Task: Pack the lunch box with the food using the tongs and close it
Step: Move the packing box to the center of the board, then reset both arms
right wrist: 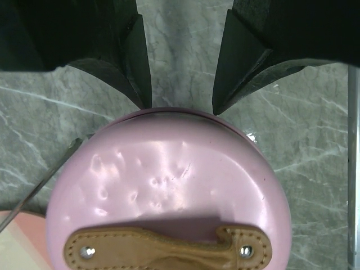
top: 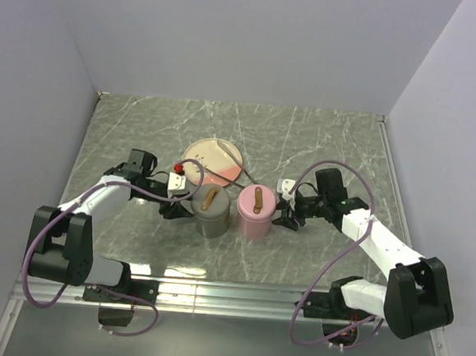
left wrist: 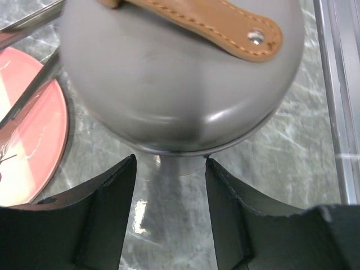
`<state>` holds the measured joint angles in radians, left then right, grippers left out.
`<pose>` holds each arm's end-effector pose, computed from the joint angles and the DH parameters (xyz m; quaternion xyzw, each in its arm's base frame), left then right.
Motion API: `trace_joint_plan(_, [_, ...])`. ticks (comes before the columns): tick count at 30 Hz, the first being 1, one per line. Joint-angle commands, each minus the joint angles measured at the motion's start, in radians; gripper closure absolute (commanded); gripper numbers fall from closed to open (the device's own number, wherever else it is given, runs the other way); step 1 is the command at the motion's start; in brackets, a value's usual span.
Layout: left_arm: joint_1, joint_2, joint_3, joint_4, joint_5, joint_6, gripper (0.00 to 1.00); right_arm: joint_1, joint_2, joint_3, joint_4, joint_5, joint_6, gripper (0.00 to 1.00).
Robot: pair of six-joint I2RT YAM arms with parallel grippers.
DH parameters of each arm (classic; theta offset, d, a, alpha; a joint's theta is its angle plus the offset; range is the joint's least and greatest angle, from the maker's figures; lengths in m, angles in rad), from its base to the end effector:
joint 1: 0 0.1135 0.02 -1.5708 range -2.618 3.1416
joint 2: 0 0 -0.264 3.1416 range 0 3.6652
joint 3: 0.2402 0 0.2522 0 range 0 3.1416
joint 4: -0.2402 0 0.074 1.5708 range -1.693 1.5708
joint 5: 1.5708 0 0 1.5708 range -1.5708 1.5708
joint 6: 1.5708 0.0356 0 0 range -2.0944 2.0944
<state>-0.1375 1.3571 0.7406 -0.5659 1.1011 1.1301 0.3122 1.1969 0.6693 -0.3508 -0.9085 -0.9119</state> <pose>0.2261 -0.0633 0.1954 0.5766 0.6140 -0.3731 0.3891 0.2071 0.0963 0.2140 -0.6075 0.6063 0.3043 0.4132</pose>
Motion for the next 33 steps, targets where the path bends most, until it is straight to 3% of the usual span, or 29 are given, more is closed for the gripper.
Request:
trace_joint_plan(1, [-0.01, -0.007, 0.0, 0.121, 0.019, -0.136, 0.42, 0.013, -0.026, -0.014, 0.009, -0.007, 0.004, 0.46])
trace_joint_plan(4, [-0.008, -0.015, -0.007, 0.198, 0.01, -0.228, 0.42, 0.019, -0.039, -0.019, -0.007, -0.012, -0.004, 0.46])
trace_joint_plan(8, [-0.008, -0.026, 0.005, 0.169, -0.001, -0.221, 0.38, 0.016, -0.054, -0.02, 0.012, 0.005, 0.059, 0.46])
trace_joint_plan(17, [0.073, -0.165, 0.016, -0.25, 0.038, 0.039, 0.3, -0.14, -0.216, -0.031, -0.117, -0.017, -0.011, 0.4])
trace_joint_plan(20, [0.134, -0.202, 0.034, -0.349, 0.062, 0.071, 0.28, -0.209, -0.298, -0.031, -0.194, -0.026, -0.03, 0.38])
trace_joint_plan(23, [0.272, -0.23, 0.074, -0.393, 0.129, 0.048, 0.24, -0.298, -0.355, 0.013, -0.244, -0.035, 0.026, 0.34])
trace_joint_plan(25, [0.321, -0.242, 0.121, -0.338, 0.146, -0.126, 0.12, -0.364, -0.362, 0.042, -0.217, -0.027, 0.111, 0.31])
trace_joint_plan(26, [0.337, -0.249, 0.135, -0.281, 0.138, -0.248, 0.01, -0.377, -0.359, 0.059, -0.206, -0.023, 0.198, 0.3])
trace_joint_plan(27, [0.355, -0.257, 0.152, -0.114, 0.073, -0.526, 0.01, -0.387, -0.347, 0.103, -0.205, -0.003, 0.23, 0.28])
trace_joint_plan(28, [0.358, -0.263, 0.178, -0.048, 0.013, -0.647, 0.01, -0.4, -0.338, 0.13, -0.198, 0.016, 0.272, 0.2])
trace_joint_plan(30, [0.361, -0.266, 0.203, 0.07, -0.088, -0.868, 0.01, -0.407, -0.298, 0.209, -0.214, 0.055, 0.379, 0.18])
trace_joint_plan(31, [0.368, -0.265, 0.23, 0.083, -0.154, -0.898, 0.01, -0.415, -0.287, 0.232, -0.22, 0.068, 0.399, 0.17])
trace_joint_plan(33, [0.372, -0.26, 0.25, 0.109, -0.232, -1.013, 0.01, -0.433, -0.249, 0.278, -0.203, 0.095, 0.494, 0.0])
